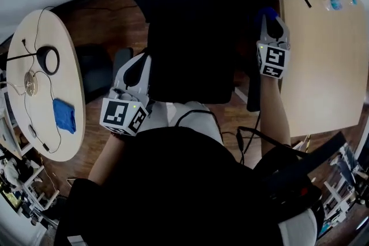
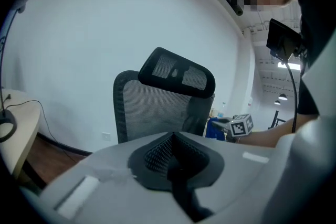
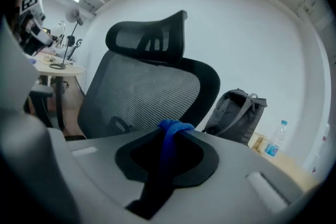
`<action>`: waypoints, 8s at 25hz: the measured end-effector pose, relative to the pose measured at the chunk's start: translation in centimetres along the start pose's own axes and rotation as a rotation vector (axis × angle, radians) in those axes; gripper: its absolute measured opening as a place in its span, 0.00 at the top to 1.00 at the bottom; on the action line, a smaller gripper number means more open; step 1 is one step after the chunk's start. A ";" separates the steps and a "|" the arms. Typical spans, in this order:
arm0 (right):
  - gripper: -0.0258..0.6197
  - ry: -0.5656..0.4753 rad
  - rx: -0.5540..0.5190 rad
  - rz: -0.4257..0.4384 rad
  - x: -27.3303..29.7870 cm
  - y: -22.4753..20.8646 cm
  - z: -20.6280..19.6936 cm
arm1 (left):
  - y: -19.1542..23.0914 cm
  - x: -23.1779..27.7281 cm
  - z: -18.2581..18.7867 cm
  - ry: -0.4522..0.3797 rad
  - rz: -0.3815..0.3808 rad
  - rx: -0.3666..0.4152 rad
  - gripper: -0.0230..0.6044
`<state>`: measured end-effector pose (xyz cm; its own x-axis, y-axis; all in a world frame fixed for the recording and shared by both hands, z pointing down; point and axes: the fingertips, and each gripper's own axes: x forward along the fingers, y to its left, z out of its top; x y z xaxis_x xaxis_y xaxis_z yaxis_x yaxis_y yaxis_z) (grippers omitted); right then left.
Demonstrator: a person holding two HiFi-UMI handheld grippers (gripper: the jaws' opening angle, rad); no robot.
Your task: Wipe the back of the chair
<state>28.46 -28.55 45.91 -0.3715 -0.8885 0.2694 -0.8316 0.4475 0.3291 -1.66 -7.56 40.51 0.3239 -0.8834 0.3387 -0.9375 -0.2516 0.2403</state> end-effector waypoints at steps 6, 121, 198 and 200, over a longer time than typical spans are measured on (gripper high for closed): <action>0.89 -0.018 -0.072 -0.021 4.9 -0.5 -1.7 | 2.5 -1.1 -1.8 0.026 0.152 -0.035 0.95; 0.89 -0.173 0.035 0.349 0.4 27.6 7.2 | 4.9 -1.9 -10.2 0.075 -0.218 -0.058 0.95; 0.89 0.395 0.156 0.050 3.0 13.9 -21.0 | 1.8 8.2 -25.6 0.318 -0.147 -0.039 0.96; 0.89 0.434 0.214 -0.006 4.5 12.7 -23.2 | 1.2 9.0 -25.3 0.301 -0.127 -0.057 0.96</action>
<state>25.81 -24.48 72.29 -0.1976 -0.7458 0.6362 -0.9162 0.3713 0.1508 3.29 -5.82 66.83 0.4689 -0.6874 0.5546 -0.8813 -0.3221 0.3459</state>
